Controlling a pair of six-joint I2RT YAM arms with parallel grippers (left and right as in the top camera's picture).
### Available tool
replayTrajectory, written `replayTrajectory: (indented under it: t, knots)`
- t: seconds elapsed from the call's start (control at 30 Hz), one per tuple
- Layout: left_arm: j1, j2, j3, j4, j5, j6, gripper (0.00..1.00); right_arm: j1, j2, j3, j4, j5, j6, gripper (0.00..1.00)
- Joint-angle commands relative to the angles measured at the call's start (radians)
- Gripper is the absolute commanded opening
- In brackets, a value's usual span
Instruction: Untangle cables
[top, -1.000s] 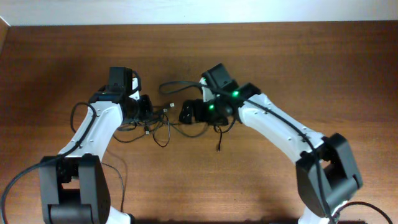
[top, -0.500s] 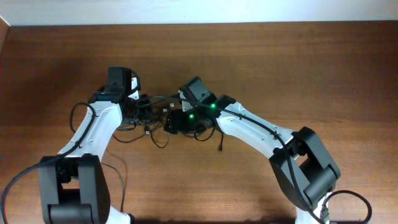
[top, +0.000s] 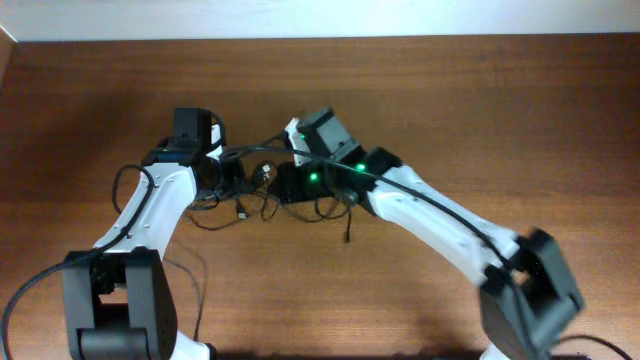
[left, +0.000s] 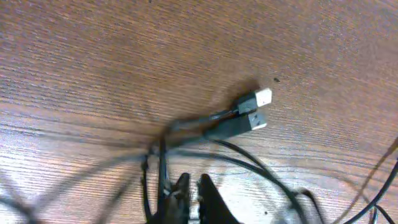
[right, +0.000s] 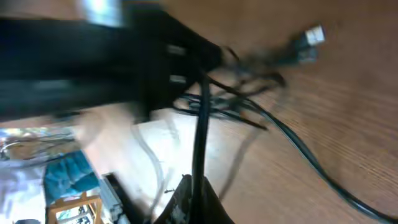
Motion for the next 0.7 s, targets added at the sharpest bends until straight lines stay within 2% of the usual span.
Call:
replayTrajectory:
  t: [0.0,0.13,0.27,0.3,0.37,0.4,0.43,0.47,0.5,0.53,0.57,0.67]
  knots:
    - [0.008,0.006,-0.008,0.002,0.007,-0.003,0.04,-0.023,-0.096,0.010,0.000,-0.011,-0.029,0.04]
    - [0.008,0.006,-0.008,0.002,0.007,-0.003,0.02,-0.080,-0.192,0.010,0.032,-0.070,-0.029,0.04]
    - [0.010,0.006,-0.007,0.004,0.044,-0.002,0.02,-0.112,-0.261,0.010,0.044,-0.050,-0.057,0.04]
    - [0.020,0.004,0.001,0.005,0.086,0.008,0.01,-0.122,-0.267,0.010,0.020,-0.045,-0.071,0.04]
    - [0.092,-0.019,0.052,-0.029,0.381,0.167,0.00,-0.136,-0.267,0.010,-0.047,-0.028,-0.085,0.04]
    - [0.118,-0.027,0.056,-0.033,0.476,0.178,0.00,-0.142,-0.267,0.010,-0.066,-0.024,-0.100,0.04]
    - [0.153,-0.034,0.055,-0.039,0.614,0.178,0.09,-0.153,-0.267,0.010,-0.080,-0.022,-0.100,0.04]
    - [0.181,-0.034,0.055,-0.056,0.732,0.177,0.27,-0.164,-0.267,0.010,-0.087,-0.023,-0.100,0.04]
    - [0.204,-0.034,0.055,-0.091,0.828,0.177,0.60,-0.175,-0.267,0.010,-0.091,-0.030,-0.100,0.04]
    - [0.209,-0.034,0.055,-0.116,0.861,0.177,0.76,-0.180,-0.267,0.010,-0.092,-0.039,-0.099,0.04]
    - [0.209,-0.034,0.055,-0.143,0.864,0.172,0.79,-0.181,-0.267,0.010,-0.090,-0.057,-0.100,0.04]
    - [0.165,-0.033,0.023,-0.170,0.860,0.097,0.75,-0.180,-0.266,0.010,-0.091,-0.060,-0.100,0.04]
